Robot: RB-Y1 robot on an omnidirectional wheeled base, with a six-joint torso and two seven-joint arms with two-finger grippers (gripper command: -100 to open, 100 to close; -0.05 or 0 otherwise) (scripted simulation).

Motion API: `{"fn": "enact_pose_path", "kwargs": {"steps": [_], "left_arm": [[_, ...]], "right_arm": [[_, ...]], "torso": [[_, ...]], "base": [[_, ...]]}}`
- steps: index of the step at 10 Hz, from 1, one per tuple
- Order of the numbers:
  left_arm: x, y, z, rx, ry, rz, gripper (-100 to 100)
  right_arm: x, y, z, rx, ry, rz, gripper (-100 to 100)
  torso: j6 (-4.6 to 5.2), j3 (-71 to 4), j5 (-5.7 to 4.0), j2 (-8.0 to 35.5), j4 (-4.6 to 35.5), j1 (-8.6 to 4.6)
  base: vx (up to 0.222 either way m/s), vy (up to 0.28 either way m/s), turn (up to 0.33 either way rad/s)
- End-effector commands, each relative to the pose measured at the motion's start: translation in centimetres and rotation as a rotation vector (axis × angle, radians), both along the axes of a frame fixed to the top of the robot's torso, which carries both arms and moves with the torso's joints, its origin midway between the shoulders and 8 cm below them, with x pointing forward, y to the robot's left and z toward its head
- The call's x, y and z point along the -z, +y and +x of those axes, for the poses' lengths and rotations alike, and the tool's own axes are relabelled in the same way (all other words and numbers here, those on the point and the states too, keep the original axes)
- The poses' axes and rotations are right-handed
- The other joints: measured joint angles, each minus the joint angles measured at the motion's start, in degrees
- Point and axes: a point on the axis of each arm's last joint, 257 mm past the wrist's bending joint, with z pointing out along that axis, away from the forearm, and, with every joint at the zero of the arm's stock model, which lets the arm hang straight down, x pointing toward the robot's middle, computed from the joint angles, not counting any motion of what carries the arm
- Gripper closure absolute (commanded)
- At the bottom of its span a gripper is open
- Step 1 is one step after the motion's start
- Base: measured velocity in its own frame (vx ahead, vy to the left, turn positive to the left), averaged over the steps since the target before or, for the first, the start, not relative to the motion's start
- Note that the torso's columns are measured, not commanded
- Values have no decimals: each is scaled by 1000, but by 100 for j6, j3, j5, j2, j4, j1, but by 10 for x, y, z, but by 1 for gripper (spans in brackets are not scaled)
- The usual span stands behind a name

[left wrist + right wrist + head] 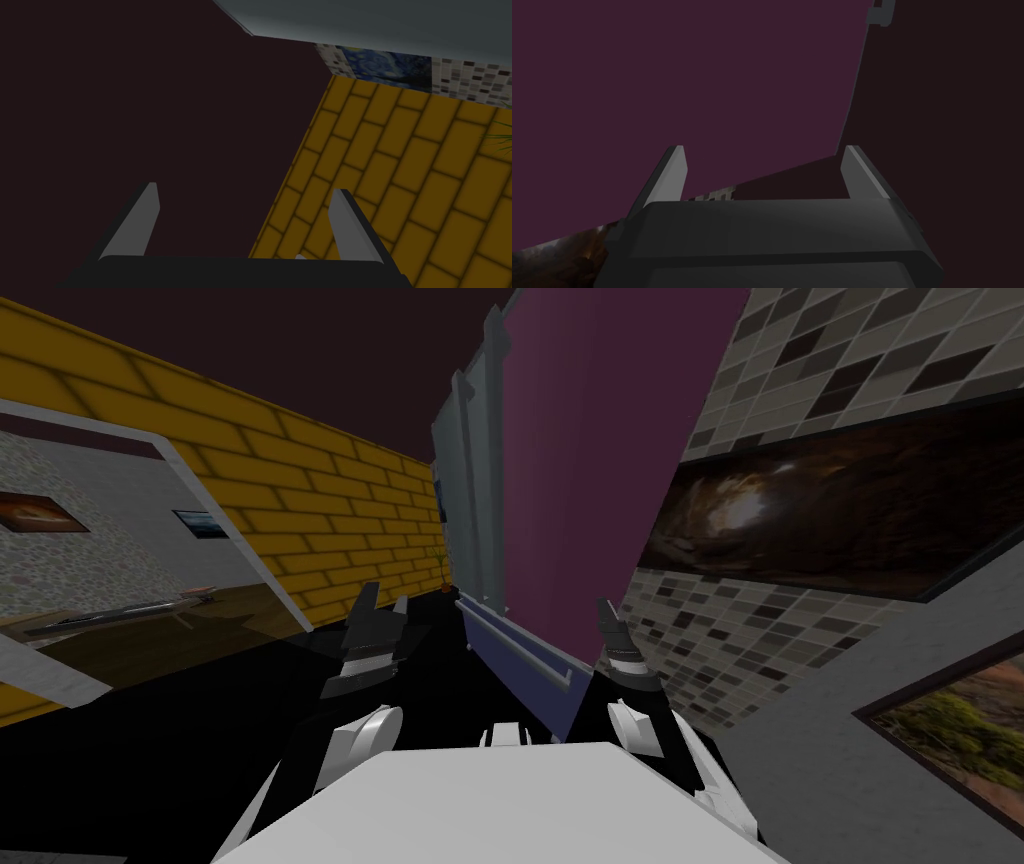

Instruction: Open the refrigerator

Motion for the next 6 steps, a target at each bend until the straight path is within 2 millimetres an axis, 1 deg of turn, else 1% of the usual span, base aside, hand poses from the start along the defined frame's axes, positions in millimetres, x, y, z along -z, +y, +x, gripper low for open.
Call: {"fn": "enact_pose_path", "kwargs": {"steps": [1, 2, 3, 5, 6], "left_arm": [[0, 0, 0, 0, 0, 0, 0], [0, 0, 0, 0, 0, 0, 0], [0, 0, 0, 0, 0, 0, 0], [0, 0, 0, 0, 0, 0, 0], [0, 0, 0, 0, 0, 0, 0]], "right_arm": [[9, -7, 5, 70, -1, -71, -100], [9, -7, 5, 91, -2, -91, -100], [15, -12, 8, 122, -2, -121, -100], [15, -12, 8, 151, -5, -149, -100], [21, -18, 11, 190, -4, -185, -100]], "torso": [[7, 3, -1, 6, 3, -7], [-4, -4, -1, -5, -2, -5], [-5, -9, -1, -12, -4, -5], [3, -6, 1, -8, -3, -1], [2, 4, -4, 9, 3, -19]], "base": [[45, 79, -16], [37, 75, 2], [45, 110, 16], [25, 73, 3], [29, 64, -5]]}}
